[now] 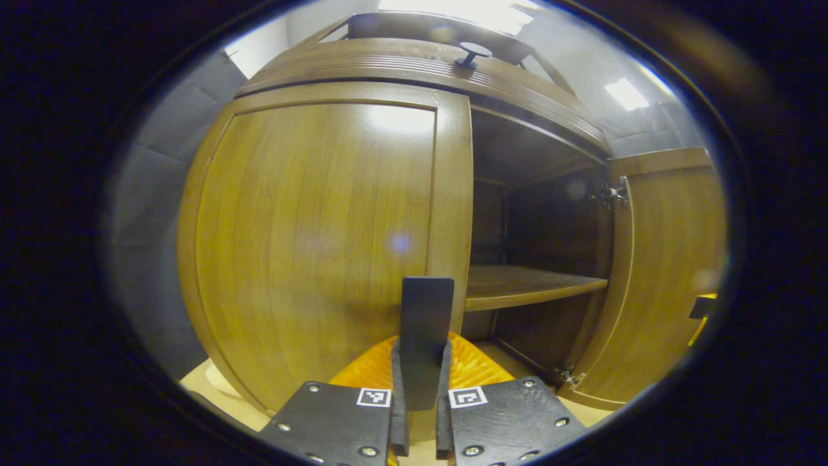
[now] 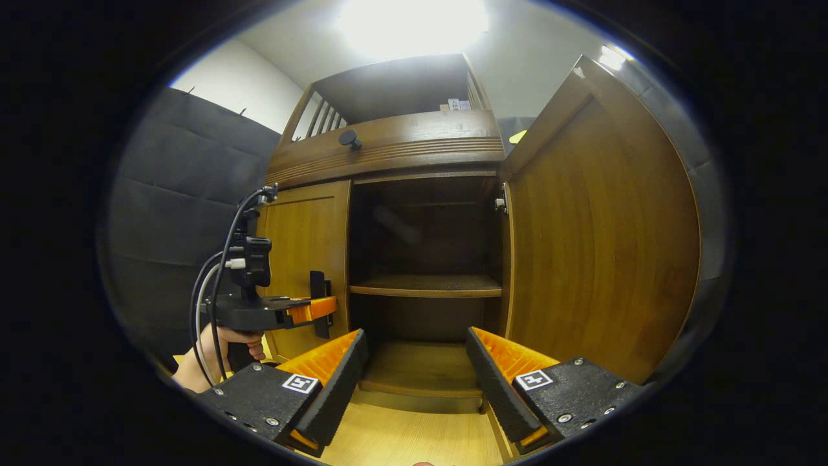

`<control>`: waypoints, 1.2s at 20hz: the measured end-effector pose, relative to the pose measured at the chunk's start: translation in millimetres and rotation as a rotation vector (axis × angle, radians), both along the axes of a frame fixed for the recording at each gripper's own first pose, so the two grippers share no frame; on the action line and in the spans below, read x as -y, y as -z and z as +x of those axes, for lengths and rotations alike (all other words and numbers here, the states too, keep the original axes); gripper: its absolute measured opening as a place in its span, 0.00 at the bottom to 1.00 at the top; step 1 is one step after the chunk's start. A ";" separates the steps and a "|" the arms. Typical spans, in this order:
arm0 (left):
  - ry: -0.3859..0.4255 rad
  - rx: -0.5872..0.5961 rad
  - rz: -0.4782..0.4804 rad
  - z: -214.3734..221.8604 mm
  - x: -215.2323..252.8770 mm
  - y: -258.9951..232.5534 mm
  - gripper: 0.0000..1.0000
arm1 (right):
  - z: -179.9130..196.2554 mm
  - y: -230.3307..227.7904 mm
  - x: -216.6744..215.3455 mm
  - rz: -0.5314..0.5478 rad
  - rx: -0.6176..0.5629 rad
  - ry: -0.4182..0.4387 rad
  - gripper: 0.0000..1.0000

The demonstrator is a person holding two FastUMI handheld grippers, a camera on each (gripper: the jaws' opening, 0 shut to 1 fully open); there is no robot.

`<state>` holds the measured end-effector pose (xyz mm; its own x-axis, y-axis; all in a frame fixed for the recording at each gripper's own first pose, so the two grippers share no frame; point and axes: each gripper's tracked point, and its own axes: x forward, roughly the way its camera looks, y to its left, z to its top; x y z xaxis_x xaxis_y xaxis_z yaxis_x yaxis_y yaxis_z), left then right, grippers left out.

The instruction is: Open the right door of the double-door shoe cabinet with the right hand, and open the left door with the left hand.

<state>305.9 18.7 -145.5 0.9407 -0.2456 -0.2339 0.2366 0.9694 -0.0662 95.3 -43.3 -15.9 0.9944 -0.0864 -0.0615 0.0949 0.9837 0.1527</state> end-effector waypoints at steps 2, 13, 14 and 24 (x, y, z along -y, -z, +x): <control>0.008 -0.002 -0.002 -2.1 -3.2 -2.0 0.18 | 0.9 1.8 0.1 -0.001 -0.005 0.007 0.95; 0.024 0.046 -0.035 -3.0 -6.2 -14.6 0.24 | 1.1 6.1 -6.7 -0.013 -0.025 0.029 0.95; 0.024 0.047 -0.039 -2.5 -5.8 -14.7 0.24 | 0.7 6.7 -7.5 -0.010 -0.024 0.031 0.95; -0.018 0.096 -0.055 -1.3 -10.0 -19.3 0.20 | -10.9 11.6 -29.4 0.058 -0.002 0.012 0.95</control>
<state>304.6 28.7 -126.2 0.9625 -0.2384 -0.1296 0.2270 0.9691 -0.0969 84.3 -13.9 -27.5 0.9931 -0.0945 -0.0692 0.1071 0.9720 0.2090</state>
